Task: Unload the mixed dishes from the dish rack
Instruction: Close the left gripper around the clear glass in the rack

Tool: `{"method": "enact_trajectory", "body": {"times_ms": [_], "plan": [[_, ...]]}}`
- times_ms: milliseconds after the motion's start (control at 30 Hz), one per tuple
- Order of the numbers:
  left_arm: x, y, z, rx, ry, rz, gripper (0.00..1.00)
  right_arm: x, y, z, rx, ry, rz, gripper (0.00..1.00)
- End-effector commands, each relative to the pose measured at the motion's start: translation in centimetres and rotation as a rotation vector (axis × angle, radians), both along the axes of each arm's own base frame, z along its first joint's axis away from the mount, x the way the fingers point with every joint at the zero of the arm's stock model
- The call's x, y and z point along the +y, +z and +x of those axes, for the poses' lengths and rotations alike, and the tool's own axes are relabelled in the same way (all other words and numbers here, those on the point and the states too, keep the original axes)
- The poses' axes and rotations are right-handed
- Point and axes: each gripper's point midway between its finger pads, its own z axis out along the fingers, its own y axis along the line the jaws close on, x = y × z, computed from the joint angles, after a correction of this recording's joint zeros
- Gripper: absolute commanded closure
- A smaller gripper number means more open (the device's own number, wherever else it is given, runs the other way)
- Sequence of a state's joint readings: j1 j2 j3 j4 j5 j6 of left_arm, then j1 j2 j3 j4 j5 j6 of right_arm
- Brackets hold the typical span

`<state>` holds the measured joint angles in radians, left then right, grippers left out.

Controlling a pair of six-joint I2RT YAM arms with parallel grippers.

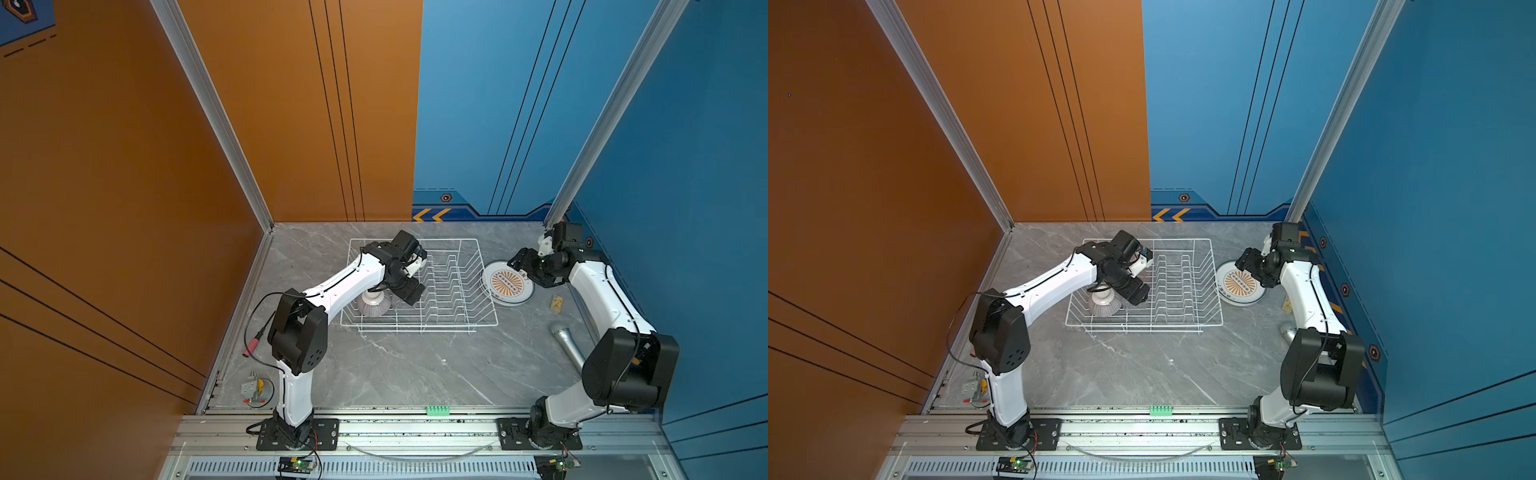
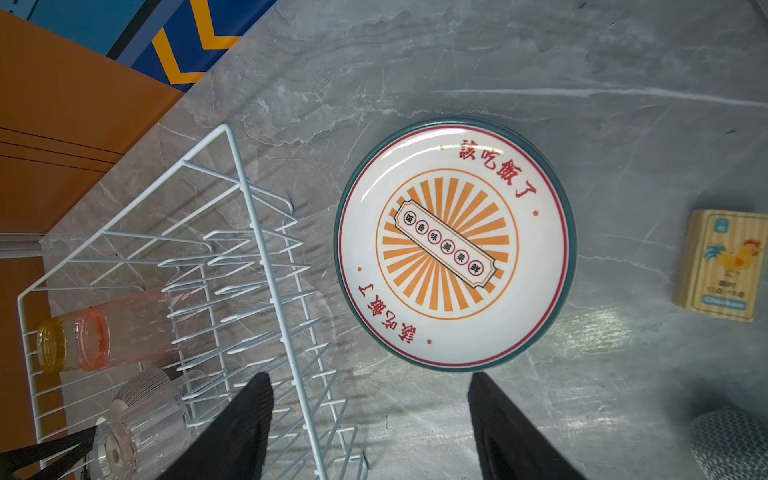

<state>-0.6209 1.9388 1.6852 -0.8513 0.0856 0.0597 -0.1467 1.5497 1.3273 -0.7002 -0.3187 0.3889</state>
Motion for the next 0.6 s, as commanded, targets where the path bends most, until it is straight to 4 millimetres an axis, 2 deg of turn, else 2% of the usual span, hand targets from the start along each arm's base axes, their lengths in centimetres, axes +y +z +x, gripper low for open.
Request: {"method": "enact_trajectory", "body": {"times_ms": [0, 333, 567], "plan": [[0.3, 0.1, 0.3, 0.018, 0.020, 0.012, 0.06, 0.3, 0.8, -0.7, -0.004, 0.008, 0.011, 0.27], [0.5, -1.5, 1.0, 0.046, 0.022, 0.070, 0.05, -0.2, 0.2, -0.5, 0.006, -0.001, 0.028, 0.27], [1.1, -2.3, 1.0, 0.064, 0.030, 0.118, 0.10, -0.5, 0.1, -0.4, 0.007, -0.006, 0.037, 0.27]]}}
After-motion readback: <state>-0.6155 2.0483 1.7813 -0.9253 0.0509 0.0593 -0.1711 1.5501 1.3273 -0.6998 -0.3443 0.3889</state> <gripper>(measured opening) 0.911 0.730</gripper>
